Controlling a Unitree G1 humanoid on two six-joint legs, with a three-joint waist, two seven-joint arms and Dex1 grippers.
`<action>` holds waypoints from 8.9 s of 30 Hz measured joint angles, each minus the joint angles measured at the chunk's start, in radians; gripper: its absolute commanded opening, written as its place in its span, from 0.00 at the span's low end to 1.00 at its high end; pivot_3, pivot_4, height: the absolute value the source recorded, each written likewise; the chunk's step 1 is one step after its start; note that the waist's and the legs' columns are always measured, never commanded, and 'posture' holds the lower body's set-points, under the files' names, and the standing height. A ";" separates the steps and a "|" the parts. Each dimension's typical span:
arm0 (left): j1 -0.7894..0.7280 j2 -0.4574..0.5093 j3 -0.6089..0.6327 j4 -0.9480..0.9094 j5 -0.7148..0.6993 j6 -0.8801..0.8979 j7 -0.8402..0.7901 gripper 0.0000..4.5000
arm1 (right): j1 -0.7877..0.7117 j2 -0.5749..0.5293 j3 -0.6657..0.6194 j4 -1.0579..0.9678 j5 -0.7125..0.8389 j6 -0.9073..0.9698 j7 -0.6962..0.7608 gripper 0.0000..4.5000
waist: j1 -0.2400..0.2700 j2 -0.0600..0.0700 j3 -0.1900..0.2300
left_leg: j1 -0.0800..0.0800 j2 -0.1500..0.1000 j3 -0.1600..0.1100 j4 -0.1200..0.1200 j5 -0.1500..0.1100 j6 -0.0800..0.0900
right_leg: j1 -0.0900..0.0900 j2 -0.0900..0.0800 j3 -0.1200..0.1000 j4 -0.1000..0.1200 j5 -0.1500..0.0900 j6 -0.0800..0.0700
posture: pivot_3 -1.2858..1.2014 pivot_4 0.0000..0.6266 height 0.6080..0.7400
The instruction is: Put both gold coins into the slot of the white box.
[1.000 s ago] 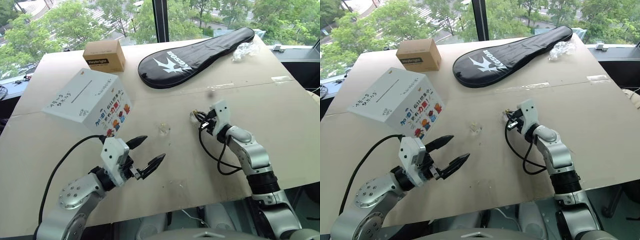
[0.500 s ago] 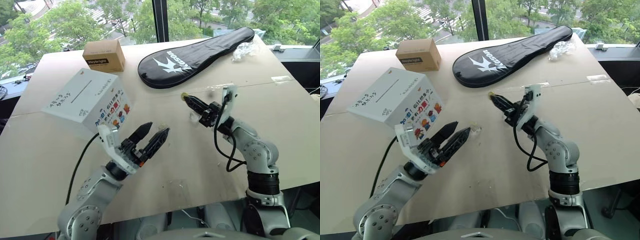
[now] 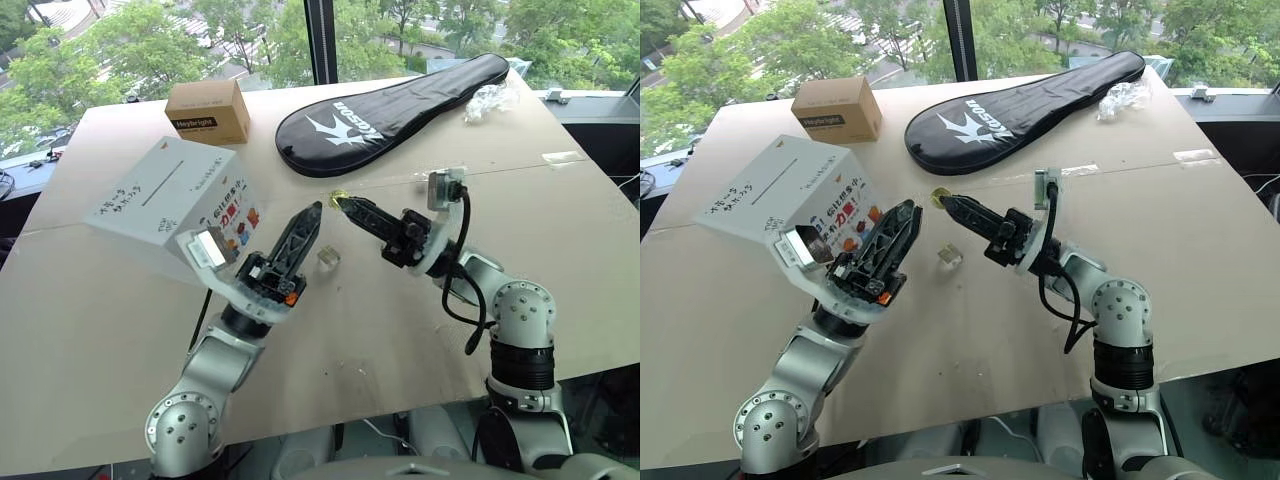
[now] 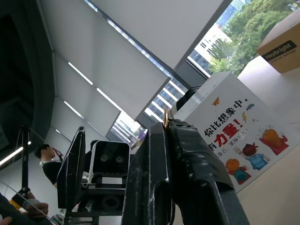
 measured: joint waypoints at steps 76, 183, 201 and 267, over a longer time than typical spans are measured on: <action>-0.118 0.888 0.485 0.318 0.659 0.261 -0.116 0.00 | -0.212 -0.411 0.159 -0.067 -0.425 -0.407 0.420 0.61 | -0.018 -0.001 0.006 | -0.024 -0.001 0.000 -0.001 0.000 -0.001 | -0.025 -0.002 -0.004 0.001 0.000 0.000 | 0.52 0.24 1.00; 0.017 0.065 0.135 0.010 -0.082 -0.050 -0.110 0.04 | -0.156 0.092 0.083 0.046 -0.081 0.083 0.079 0.00 | -0.028 -0.007 -0.002 | -0.014 -0.001 0.006 0.006 0.001 -0.002 | -0.023 -0.002 0.002 0.016 0.001 -0.001 | 0.52 0.24 1.00; 0.060 0.107 0.109 0.007 -0.143 -0.051 -0.133 0.04 | -0.156 0.063 0.096 0.045 -0.036 0.083 0.070 0.00 | -0.027 -0.007 -0.002 | -0.014 -0.001 0.006 0.006 0.001 -0.002 | -0.023 -0.002 0.002 0.016 0.000 -0.001 | 0.52 0.24 1.00; -0.181 0.648 0.425 0.050 0.387 -0.083 0.079 0.00 | -0.283 -0.236 0.139 0.073 -0.325 -0.170 0.242 0.99 | -0.027 -0.007 -0.001 | -0.016 -0.002 0.007 0.001 0.001 -0.002 | -0.026 -0.002 0.002 0.012 0.000 -0.001 | 0.52 0.24 1.00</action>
